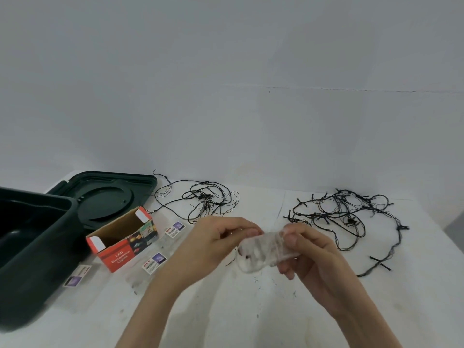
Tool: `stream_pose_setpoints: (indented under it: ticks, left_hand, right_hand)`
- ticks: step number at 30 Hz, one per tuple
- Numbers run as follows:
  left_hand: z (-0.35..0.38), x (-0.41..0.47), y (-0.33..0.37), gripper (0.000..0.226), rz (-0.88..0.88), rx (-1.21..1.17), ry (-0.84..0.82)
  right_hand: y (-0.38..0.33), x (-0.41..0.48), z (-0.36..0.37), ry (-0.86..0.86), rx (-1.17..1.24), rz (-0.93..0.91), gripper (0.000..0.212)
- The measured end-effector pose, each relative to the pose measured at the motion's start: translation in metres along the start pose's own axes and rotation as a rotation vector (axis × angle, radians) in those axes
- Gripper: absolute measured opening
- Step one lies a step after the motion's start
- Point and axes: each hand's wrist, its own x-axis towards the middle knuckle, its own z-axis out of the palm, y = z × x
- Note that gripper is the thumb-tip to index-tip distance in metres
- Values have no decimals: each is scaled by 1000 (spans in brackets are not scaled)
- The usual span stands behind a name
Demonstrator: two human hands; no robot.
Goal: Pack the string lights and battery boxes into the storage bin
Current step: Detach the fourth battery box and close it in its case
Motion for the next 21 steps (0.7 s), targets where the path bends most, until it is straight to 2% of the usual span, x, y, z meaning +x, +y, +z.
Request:
stream_pose_setpoints:
  ticks: [3, 6, 9, 12, 15, 18, 21]
  left_hand:
    - [8, -4, -1, 43, -84, -140, -59]
    - [18, -6, 1, 36, -133, -180, -49]
    - [24, -8, -3, 32, -142, -50, -79]
    - [28, -13, -4, 33, -125, 163, -126]
    - [26, -16, 0, 30, -115, 292, -116]
    - [21, -17, 6, 27, -77, 545, -85]
    - [16, -16, 9, 43, 4, 730, 21]
  right_hand:
    - [0, 3, 8, 129, 168, -36, 37]
    - [0, 6, 17, 276, 307, -62, 4]
    - [2, 9, 16, 400, 344, -145, 8]
    - [4, 11, 11, 520, 284, -227, 15]
    - [11, 12, 6, 592, 45, -331, 17]
    - [24, 11, 1, 670, -489, -540, 22]
    - [32, 11, -6, 571, -979, -779, 14]
